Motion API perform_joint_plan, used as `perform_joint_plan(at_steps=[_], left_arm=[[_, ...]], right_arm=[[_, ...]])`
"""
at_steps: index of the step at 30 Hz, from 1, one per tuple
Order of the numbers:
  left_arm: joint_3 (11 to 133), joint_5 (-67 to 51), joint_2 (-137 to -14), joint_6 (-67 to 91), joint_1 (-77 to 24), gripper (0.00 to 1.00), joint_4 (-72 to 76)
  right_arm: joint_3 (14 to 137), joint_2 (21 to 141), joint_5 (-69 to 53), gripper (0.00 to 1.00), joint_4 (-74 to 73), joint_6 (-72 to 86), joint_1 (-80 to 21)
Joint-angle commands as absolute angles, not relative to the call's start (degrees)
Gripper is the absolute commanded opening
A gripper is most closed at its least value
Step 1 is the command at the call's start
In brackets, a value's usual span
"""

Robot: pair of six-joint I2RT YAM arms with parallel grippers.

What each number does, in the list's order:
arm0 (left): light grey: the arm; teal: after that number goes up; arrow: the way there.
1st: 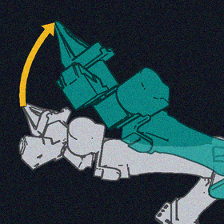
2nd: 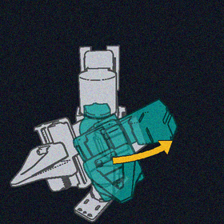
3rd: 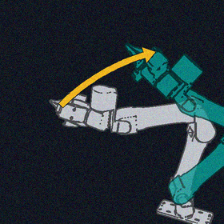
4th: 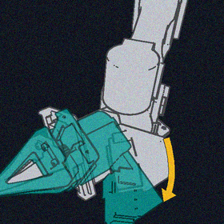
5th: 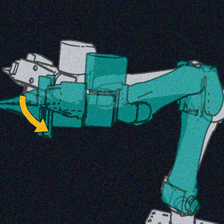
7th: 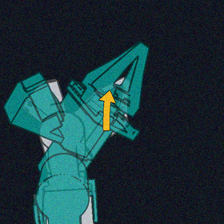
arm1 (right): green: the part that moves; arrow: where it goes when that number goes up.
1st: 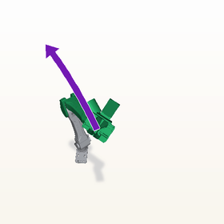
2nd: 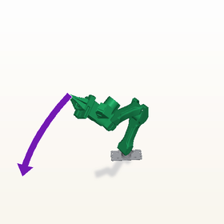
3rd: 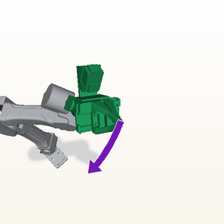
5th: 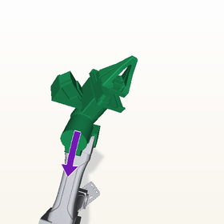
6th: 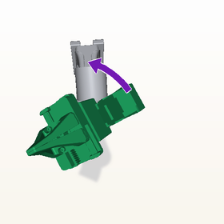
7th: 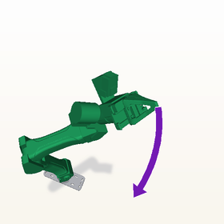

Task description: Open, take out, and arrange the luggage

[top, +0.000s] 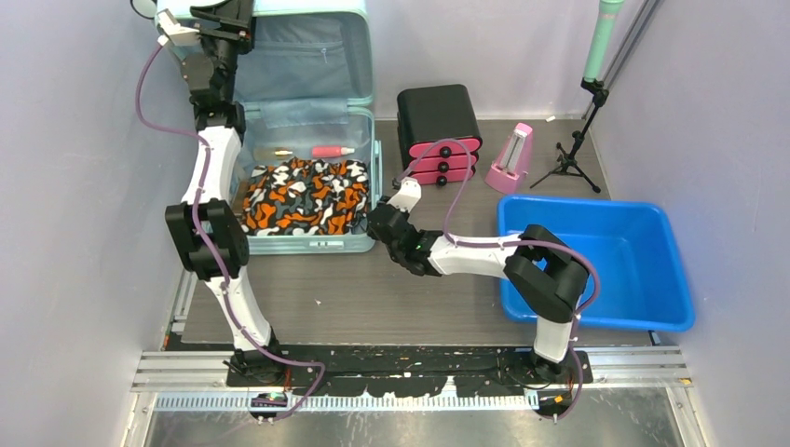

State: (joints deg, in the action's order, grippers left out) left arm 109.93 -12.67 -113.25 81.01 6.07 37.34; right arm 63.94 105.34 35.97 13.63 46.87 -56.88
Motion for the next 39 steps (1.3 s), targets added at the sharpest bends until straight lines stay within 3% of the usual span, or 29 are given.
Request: perform_joint_plan(at_steps=[1,8,12,14,19,22,26,31,34,39], left_arm=[[112.0,-10.5,-110.4,83.2,4.4,0.69,34.7],[124.6,-6.2,-114.6,82.4,2.4,0.69,26.1],[128.4,-2.7,-116.3,81.1,1.5,0.86,23.1],[127.8,-2.2,-116.4,81.7,1.5,0.89,23.7],[124.8,-0.6,-113.6,78.3,1.5,0.88,21.5],[126.4,3.5,-111.3,77.8,1.5,0.77,11.5],[130.5,7.0,-110.4,77.1,1.2,0.78,0.4],[129.9,6.8,-109.7,75.6,1.3,0.99,-2.4],[127.7,6.9,-108.3,76.0,1.3,0.98,-3.3],[123.4,4.4,-104.6,76.2,1.4,0.8,-7.4]], right_arm=[[59.2,106.1,34.9,0.0,5.7,43.0,-57.2],[56.1,104.9,33.6,0.0,8.3,43.6,-57.7],[55.9,103.9,34.2,0.0,8.3,43.3,-58.0],[55.8,103.5,34.3,0.0,8.3,43.2,-58.1],[55.6,102.8,33.9,0.0,8.1,43.3,-58.6],[55.1,102.4,34.3,0.0,8.1,43.5,-59.2],[54.7,102.0,34.2,0.0,7.9,42.8,-60.2],[53.6,101.5,35.1,0.0,7.3,42.8,-62.7],[53.2,100.9,36.0,0.0,7.2,43.3,-63.5],[53.6,100.4,36.7,0.0,6.3,43.2,-63.7]])
